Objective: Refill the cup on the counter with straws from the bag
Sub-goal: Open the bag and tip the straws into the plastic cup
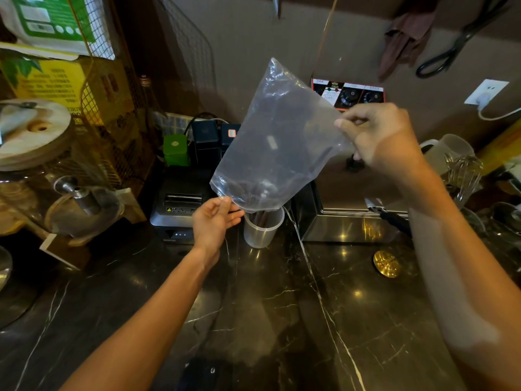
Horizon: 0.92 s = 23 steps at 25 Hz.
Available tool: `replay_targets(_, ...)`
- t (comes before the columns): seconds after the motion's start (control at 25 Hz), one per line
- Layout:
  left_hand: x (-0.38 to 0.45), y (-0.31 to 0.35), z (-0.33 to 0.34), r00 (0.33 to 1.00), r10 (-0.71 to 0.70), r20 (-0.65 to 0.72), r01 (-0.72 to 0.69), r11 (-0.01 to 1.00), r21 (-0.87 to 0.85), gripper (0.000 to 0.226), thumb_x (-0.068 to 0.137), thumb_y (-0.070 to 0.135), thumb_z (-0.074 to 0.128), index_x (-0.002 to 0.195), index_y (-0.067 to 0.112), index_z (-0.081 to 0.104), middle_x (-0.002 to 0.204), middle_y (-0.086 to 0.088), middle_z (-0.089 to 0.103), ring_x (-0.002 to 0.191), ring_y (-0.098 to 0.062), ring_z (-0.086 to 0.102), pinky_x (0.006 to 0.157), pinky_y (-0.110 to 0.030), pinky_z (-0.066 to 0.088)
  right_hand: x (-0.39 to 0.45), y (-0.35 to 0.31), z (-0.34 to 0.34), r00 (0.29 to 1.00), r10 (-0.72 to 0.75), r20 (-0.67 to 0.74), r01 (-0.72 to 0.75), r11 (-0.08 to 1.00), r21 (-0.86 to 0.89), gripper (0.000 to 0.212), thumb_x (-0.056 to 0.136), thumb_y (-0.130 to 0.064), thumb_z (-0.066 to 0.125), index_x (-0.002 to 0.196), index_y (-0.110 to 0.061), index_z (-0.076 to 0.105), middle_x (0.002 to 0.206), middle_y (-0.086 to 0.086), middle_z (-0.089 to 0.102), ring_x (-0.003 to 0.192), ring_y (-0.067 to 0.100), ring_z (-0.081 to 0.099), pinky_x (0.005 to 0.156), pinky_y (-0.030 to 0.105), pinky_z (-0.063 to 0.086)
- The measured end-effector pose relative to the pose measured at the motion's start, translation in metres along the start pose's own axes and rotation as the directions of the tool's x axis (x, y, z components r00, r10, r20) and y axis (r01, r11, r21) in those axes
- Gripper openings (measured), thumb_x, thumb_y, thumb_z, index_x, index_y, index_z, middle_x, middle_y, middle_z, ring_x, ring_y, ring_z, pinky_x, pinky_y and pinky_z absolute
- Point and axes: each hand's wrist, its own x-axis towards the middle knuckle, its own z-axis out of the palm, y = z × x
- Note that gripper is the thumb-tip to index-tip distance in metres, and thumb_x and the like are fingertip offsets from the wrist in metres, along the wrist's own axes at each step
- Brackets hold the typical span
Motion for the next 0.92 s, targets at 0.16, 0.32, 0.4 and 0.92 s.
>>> replay_targets(0.16,-0.003,-0.002,-0.005,0.999,-0.011,-0.038,0.011,1.000,0.001,0.032,0.104,0.022,0.059,0.116,-0.006,0.066,0.109,-0.025,0.075,0.101,-0.034,0.077,0.080,-0.029,0.066,-0.007,-0.011,0.003,0.998,-0.050,0.022,0.050,0.999,-0.010,0.016,0.097,-0.032,0.067,0.099,-0.021,0.079,0.076,0.005,0.071,0.055,0.027,0.068,0.079,0.044,0.061)
replay_targets(0.32,-0.008,0.000,-0.002,1.000,-0.007,0.004,0.006,1.000,0.027,0.031,0.104,0.022,0.059,0.112,-0.006,0.067,0.102,-0.020,0.076,0.091,-0.026,0.078,0.082,-0.030,0.065,-0.005,-0.021,-0.002,0.995,-0.091,-0.049,0.089,0.995,-0.035,0.020,0.098,-0.033,0.065,0.102,-0.021,0.080,0.082,-0.004,0.068,0.073,0.016,0.064,0.083,0.032,0.054)
replay_targets(0.4,-0.008,0.002,-0.001,1.000,-0.015,0.008,0.015,1.000,0.019,0.029,0.104,0.022,0.058,0.110,-0.004,0.068,0.099,-0.017,0.077,0.092,-0.026,0.078,0.084,-0.032,0.065,-0.004,-0.027,-0.004,0.992,-0.125,-0.019,0.125,0.992,-0.034,0.021,0.098,-0.033,0.064,0.103,-0.019,0.079,0.083,-0.003,0.070,0.063,0.013,0.064,0.080,0.035,0.055)
replay_targets(0.92,-0.014,0.002,-0.004,0.998,-0.058,-0.011,0.058,0.998,-0.001,0.028,0.105,0.023,0.056,0.113,-0.002,0.068,0.105,-0.020,0.075,0.101,-0.034,0.077,0.092,-0.042,0.063,-0.003,-0.042,0.002,0.976,-0.217,-0.010,0.216,0.975,-0.049,0.024,0.098,-0.030,0.055,0.106,-0.020,0.076,0.092,0.003,0.075,0.089,0.027,0.068,0.084,0.044,0.056)
